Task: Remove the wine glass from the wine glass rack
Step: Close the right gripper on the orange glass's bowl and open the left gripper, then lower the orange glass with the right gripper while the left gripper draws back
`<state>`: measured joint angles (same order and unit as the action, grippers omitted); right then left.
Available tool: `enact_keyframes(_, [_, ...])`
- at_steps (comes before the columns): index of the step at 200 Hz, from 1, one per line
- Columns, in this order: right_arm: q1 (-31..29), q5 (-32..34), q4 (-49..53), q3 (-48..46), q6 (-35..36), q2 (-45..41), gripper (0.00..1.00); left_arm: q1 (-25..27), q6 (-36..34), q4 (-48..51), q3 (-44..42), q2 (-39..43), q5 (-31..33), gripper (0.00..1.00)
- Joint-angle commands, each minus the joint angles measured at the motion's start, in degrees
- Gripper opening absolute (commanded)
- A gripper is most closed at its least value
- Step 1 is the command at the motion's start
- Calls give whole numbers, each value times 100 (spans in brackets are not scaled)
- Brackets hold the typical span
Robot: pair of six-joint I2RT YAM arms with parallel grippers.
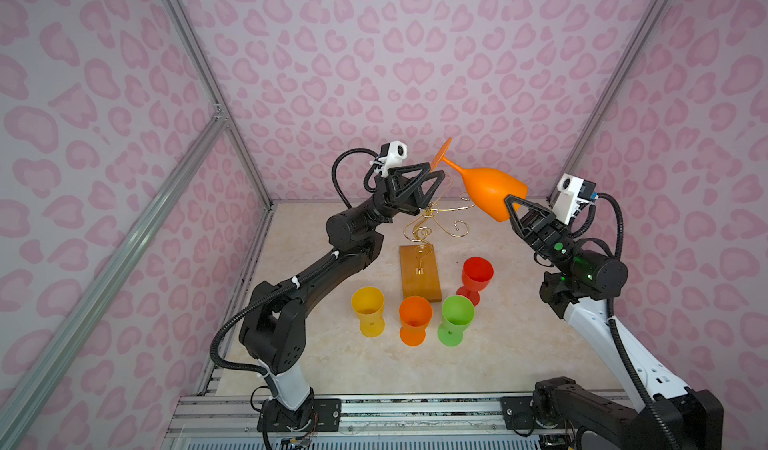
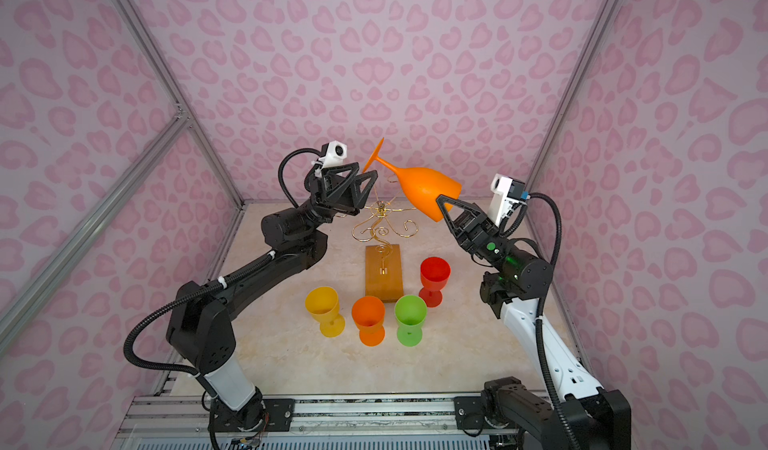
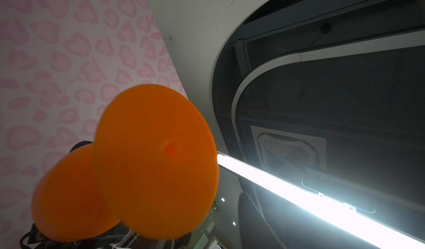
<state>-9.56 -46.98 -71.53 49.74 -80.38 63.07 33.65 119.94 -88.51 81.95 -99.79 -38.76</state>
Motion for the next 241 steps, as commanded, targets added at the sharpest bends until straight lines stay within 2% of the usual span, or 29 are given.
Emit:
enact_keyframes(1, [164, 100, 226, 156, 108, -159, 0, 1, 649, -279, -103, 21, 9, 53])
enact_keyframes(36, [822, -166, 1743, 716, 925, -788, 0, -7, 408, -266, -261, 21, -21, 60])
enact_keyframes(46, [1049, -235, 2753, 966, 1511, -1075, 0, -31, 275, -196, -250, 12, -89, 60])
enact_keyframes(56, [1220, -166, 4392, 1417, 2557, -1351, 0, -63, 130, -105, -235, 27, -145, 60])
enact_keyframes(67, [1260, 374, 6897, 2123, 4061, -1596, 0, -116, -48, -13, -191, 67, -236, 59])
enact_keyframes(78, [1259, 1179, 8641, 2735, 5065, -1682, 0, -175, -300, 159, -156, 152, -382, 59])
enact_keyframes(90, [1268, 1917, 9887, 3240, 5707, -1660, 0, -230, -636, 419, -136, 281, -554, 59])
enact_keyframes(108, [1268, 2571, 10957, 3699, 6107, -1453, 0, -318, -1211, 922, -101, 535, -826, 60])
enact_keyframes(125, [1275, 2866, 11422, 3655, 6184, -1181, 0, -409, -1910, 1617, -100, 867, -1077, 60])
enact_keyframes(148, [1387, 2762, 11221, 2998, 5986, -965, 0, -548, -2810, 2645, -226, 1443, -1231, 60])
enact_keyframes(174, [1562, 2612, 10941, 2432, 5796, -664, 0, -760, -3074, 3091, -402, 1995, -1289, 60])
enact_keyframes(241, [1361, 2375, 10816, 1733, 6340, 836, 0, -1000, -4531, 4841, -722, 3090, -1283, 61])
